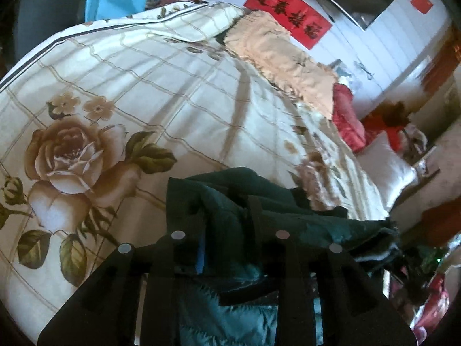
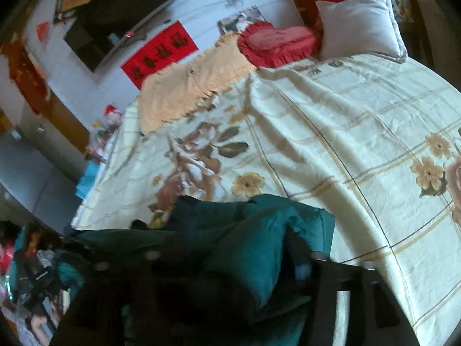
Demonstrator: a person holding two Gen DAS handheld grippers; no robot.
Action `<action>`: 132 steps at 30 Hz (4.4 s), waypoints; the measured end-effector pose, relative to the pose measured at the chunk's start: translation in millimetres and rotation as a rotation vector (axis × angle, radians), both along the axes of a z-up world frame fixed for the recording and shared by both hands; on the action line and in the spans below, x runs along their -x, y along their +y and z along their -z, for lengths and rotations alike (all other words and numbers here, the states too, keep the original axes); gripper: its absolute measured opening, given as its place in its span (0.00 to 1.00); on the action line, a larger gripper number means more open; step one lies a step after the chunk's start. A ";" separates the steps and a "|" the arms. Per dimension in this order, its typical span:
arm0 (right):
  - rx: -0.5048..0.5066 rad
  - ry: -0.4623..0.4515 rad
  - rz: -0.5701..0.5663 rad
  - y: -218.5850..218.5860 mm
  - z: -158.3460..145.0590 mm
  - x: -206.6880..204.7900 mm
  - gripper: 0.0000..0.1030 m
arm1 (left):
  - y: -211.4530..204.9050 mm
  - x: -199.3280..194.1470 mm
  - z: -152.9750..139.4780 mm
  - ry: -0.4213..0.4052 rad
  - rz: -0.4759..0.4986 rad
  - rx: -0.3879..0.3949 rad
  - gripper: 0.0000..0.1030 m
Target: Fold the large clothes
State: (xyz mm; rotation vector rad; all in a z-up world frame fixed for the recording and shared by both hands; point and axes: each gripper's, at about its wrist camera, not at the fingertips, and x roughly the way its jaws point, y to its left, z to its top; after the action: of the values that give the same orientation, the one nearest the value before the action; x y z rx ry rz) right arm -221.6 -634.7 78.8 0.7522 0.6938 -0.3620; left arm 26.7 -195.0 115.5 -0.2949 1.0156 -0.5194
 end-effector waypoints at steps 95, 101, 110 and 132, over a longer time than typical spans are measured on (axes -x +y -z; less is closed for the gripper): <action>0.374 0.169 -0.297 139.3 3.9 22.9 0.89 | -134.6 43.3 55.3 -0.269 0.077 -0.468 0.88; 0.375 0.217 -0.288 139.0 40.4 16.5 0.94 | -134.9 43.0 55.6 -0.271 0.077 -0.469 0.88; 0.326 0.148 -0.259 134.3 15.5 39.2 0.99 | -118.2 48.5 45.8 -0.259 0.100 -0.410 0.88; 0.073 0.166 -0.132 76.7 49.9 106.7 1.00 | 21.6 107.7 35.4 -0.134 0.098 -0.230 0.88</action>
State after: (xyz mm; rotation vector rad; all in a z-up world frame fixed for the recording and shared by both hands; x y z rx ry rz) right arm -328.3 -558.0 28.9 0.6084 0.8778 -0.3302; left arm -81.0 -173.3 80.1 -0.0054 0.9518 -0.4987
